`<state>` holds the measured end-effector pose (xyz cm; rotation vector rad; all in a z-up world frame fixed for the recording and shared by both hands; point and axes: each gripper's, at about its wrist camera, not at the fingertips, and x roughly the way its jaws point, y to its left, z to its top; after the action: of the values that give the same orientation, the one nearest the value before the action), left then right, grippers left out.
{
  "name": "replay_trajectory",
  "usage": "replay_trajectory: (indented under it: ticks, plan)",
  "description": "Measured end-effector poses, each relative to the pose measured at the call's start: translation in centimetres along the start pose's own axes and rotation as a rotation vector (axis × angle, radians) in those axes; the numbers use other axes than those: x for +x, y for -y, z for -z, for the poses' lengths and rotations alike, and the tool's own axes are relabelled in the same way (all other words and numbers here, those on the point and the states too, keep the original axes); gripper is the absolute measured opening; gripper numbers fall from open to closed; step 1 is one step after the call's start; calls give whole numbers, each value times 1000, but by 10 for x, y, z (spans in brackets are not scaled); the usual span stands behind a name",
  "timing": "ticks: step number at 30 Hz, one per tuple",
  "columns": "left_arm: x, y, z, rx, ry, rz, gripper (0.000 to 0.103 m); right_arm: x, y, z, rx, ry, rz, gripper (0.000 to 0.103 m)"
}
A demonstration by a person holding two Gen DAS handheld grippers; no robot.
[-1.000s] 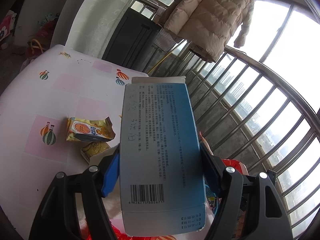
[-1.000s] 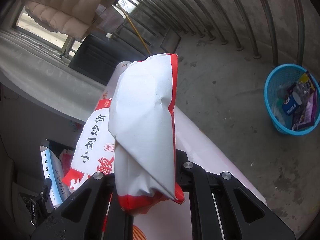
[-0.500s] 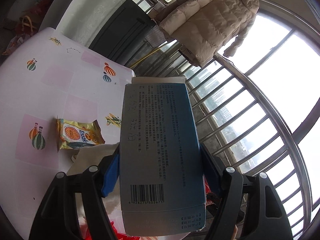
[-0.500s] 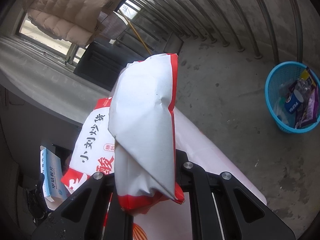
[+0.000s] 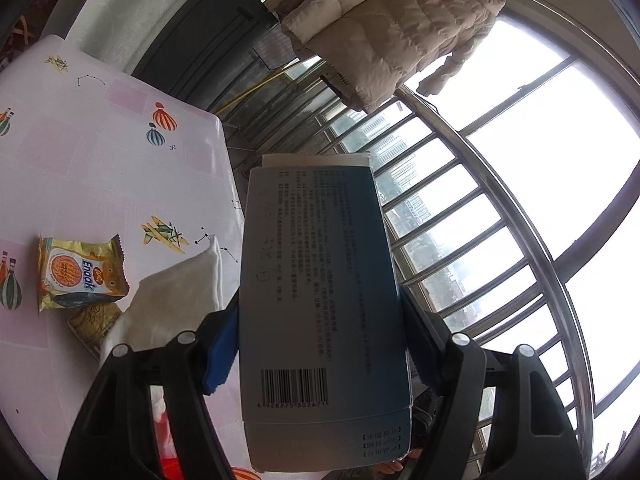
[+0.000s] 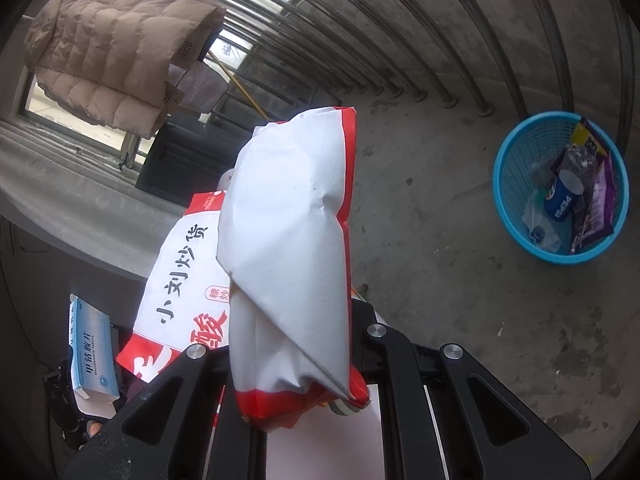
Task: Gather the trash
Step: 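Lift the box with the left tool and carry both items toward the wastebasket, then open both tools over the wastebasket to drop the box and snack bag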
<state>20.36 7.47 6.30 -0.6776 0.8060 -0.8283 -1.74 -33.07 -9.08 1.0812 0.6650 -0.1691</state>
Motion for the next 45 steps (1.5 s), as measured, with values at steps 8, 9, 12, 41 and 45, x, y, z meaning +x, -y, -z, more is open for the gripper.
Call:
replay_trajectory:
  ticks: [8, 9, 12, 41, 45]
  plan:
    - [-43, 49, -20, 115, 63, 54, 70, 4, -11, -2, -27, 1, -21, 9]
    - [-45, 53, -21, 123, 67, 52, 70, 4, -10, -3, -25, 8, -20, 9]
    - [-36, 60, -18, 143, 43, 30, 70, -5, -2, -6, -13, 44, 11, 9]
    - [496, 112, 230, 412, -900, -163, 71, 40, 242, -68, 381, 56, 477, 48]
    - [539, 84, 263, 341, -965, -261, 76, 14, 255, -60, 419, 116, 453, 50]
